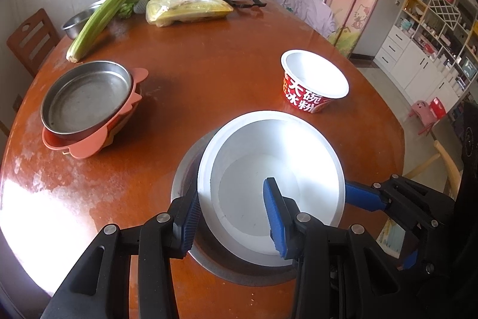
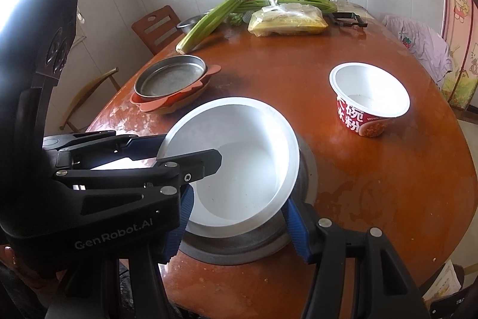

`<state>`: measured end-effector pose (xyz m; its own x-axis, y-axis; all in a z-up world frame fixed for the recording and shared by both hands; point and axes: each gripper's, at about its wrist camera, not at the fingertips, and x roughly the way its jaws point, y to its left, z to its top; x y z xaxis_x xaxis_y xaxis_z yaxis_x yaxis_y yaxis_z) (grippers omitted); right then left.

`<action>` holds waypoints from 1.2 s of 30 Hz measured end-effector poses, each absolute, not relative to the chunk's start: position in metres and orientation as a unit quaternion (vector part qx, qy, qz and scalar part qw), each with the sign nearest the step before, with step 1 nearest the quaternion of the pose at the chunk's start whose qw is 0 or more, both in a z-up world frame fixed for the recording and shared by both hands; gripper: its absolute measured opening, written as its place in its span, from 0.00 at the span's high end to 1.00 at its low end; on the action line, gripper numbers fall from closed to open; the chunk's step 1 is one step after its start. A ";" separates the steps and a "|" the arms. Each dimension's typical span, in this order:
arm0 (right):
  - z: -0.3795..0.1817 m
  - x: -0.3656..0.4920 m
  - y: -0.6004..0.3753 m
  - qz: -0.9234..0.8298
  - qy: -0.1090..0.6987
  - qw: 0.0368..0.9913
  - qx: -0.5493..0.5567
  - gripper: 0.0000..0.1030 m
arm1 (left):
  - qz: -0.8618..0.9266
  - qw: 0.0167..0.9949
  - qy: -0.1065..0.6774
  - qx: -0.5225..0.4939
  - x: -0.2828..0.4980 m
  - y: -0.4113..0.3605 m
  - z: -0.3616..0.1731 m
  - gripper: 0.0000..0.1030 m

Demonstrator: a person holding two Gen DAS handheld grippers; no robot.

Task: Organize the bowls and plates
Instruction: 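Lower the white bowl into the steel bowl and open the left gripper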

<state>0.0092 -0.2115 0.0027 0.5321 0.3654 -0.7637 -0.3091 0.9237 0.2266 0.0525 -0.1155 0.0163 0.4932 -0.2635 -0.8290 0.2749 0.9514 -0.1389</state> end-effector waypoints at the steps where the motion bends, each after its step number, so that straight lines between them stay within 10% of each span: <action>1: 0.003 0.010 -0.211 0.193 0.443 0.875 0.031 0.42 | -0.156 0.864 0.478 0.005 0.053 -0.115 0.015 0.59; 36: -0.009 0.017 -0.207 0.183 0.456 0.871 0.015 0.42 | -0.155 0.855 0.495 -0.004 0.062 -0.111 -0.001 0.59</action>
<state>0.0175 -0.2066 -0.0086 0.5163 0.3327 -0.7891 -0.3049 0.9325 0.1936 0.0619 -0.1114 -0.0015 0.4617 -0.2702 -0.8449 0.2615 0.9516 -0.1614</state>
